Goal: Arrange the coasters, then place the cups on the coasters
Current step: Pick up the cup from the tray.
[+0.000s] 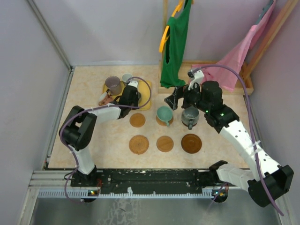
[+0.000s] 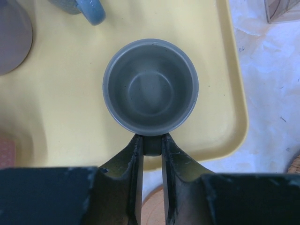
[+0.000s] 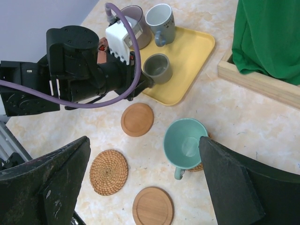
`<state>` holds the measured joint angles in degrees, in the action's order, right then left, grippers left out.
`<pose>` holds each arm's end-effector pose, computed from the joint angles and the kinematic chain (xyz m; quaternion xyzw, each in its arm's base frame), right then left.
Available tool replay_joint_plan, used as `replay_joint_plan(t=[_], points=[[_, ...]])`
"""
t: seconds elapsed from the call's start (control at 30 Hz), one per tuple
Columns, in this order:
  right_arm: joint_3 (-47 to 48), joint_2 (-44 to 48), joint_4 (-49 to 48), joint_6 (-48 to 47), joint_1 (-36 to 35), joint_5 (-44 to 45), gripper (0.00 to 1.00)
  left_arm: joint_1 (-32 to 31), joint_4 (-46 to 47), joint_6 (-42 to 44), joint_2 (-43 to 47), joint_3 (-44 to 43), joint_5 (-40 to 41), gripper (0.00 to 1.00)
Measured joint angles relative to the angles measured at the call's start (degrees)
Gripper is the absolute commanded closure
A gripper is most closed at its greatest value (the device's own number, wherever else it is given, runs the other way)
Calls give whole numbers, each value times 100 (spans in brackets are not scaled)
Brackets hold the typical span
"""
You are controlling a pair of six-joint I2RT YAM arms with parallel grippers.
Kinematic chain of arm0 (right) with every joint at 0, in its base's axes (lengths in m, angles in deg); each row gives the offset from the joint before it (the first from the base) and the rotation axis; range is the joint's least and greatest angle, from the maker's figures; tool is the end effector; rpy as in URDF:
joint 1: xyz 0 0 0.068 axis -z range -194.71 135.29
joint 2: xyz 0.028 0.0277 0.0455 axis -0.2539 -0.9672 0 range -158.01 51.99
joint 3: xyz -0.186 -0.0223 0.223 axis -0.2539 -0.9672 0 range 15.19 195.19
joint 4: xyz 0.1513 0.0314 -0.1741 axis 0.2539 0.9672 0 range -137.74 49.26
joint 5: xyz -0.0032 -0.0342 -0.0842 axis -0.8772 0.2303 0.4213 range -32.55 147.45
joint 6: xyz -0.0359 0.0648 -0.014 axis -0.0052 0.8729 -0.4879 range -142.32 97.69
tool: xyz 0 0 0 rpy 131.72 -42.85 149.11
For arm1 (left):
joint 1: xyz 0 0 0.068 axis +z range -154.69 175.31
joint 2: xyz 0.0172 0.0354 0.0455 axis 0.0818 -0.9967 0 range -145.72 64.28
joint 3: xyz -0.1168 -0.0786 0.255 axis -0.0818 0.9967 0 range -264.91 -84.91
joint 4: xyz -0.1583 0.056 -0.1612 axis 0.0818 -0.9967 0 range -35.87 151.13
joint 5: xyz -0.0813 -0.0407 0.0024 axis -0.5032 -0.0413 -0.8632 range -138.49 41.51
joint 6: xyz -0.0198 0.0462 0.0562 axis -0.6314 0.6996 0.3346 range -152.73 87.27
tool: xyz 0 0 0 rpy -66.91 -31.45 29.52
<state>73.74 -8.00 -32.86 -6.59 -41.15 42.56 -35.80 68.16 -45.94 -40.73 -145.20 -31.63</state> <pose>0.1934 0.1144 0.3752 -0.1514 0.7828 0.3107 0.5174 0.3473 -0.1880 0.1964 0.0742 0.8872 -0.0425 0.4534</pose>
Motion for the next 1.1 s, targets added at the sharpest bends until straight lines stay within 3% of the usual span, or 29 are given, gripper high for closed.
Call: replay_joint_plan(t=[0.2, 0.63, 1.1], points=[[-7, 46, -7, 52, 0, 2, 2, 4, 0, 7, -9, -11, 2, 100], [-184, 157, -90, 149, 2, -17, 2, 4, -348, -26, 26, -160, 162, 100], [-299, 407, -181, 256, 7, -138, 2, -72, -957, -256, 1134, -122, 245, 100]])
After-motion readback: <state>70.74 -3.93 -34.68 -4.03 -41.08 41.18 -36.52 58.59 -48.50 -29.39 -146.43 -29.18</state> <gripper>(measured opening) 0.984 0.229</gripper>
